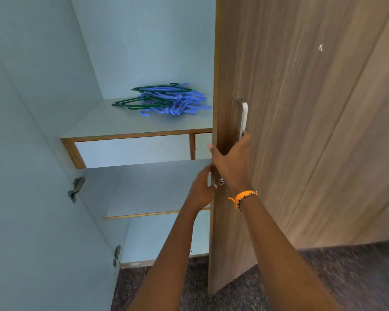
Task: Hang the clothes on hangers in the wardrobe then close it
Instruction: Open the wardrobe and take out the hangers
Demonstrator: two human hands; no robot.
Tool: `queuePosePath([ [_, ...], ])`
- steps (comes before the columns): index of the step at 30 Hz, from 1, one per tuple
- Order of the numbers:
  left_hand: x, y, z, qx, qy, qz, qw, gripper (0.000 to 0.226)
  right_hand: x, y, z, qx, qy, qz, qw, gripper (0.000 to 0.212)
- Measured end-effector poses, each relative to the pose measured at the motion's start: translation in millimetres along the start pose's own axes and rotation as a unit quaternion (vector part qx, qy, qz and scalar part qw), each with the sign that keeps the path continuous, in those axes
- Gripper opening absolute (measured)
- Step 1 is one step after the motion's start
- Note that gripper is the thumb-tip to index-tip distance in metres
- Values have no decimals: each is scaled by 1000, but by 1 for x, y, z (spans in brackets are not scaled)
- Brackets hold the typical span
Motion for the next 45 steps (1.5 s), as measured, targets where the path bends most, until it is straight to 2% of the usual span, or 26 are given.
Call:
queuePosePath([
  [3,9,34,28,-42,32,51,997,46,-4,31,-47,61,65,12,996,112],
  [5,14,55,48,-67,41,83,993,47,-6,47,-81,99,99,4,990,117],
  [8,26,88,86,-112,34,119,986,54,0,66,-138,125,129,-1,984,96],
  [12,51,130,131,-168,59,139,974,50,2,94,-201,99,74,18,992,67],
  [14,63,143,152,-178,55,154,970,52,5,102,-227,93,71,29,993,68],
  [19,92,169,203,-206,0,189,960,56,18,111,-286,67,95,41,992,86],
  [22,109,179,231,-212,-21,216,953,59,30,114,-319,60,90,48,993,85],
  [28,144,198,290,-223,-17,209,952,60,65,111,-387,56,69,98,991,63],
  [34,177,211,344,-225,-16,202,953,62,83,104,-446,60,59,113,990,56],
  [37,188,211,366,-230,-20,191,954,63,87,100,-469,67,88,117,987,34],
  [39,193,213,377,-238,-29,186,953,64,88,101,-480,83,118,126,982,18],
  [42,200,215,390,-248,-44,185,950,66,88,105,-492,122,172,125,969,20],
  [45,207,212,391,-250,-43,175,951,60,97,113,-500,161,163,139,963,13],
])
Point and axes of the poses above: each hand's wrist, its own y-axis away from the middle knuckle, its own z-axis out of the palm, x = y × z, the point moved 7 cm from there along -y, towards the middle knuckle, and after that the axes turned 7 degrees about -z, right-handed, at the moved point
